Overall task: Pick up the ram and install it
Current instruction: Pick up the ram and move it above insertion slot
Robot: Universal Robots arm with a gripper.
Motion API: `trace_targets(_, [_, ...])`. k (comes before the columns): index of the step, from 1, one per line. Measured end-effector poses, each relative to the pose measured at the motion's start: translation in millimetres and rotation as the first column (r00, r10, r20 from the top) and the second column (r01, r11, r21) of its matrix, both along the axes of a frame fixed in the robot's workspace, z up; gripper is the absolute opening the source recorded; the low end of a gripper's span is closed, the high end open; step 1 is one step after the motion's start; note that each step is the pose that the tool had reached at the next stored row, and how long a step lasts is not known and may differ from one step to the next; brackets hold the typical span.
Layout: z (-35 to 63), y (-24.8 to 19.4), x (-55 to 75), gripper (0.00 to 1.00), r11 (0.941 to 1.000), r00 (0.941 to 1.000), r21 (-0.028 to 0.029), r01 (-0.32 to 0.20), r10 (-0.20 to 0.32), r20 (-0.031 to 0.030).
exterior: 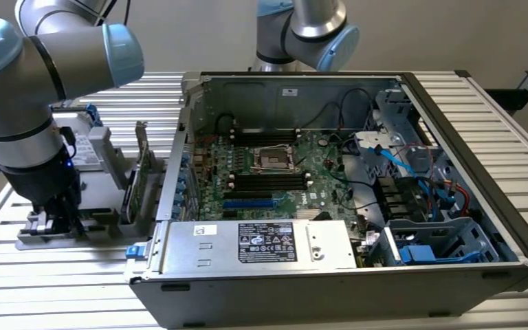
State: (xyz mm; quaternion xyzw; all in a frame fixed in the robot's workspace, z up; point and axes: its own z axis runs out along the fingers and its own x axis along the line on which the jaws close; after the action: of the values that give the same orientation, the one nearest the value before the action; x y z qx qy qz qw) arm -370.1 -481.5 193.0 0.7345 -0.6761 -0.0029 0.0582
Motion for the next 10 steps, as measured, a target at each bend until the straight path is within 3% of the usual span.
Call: trace_targets(10, [7.7, 0.2, 1.0, 0.14, 1.0000, 1.0000, 0.0005, 0.006, -0.006, 0.0002])
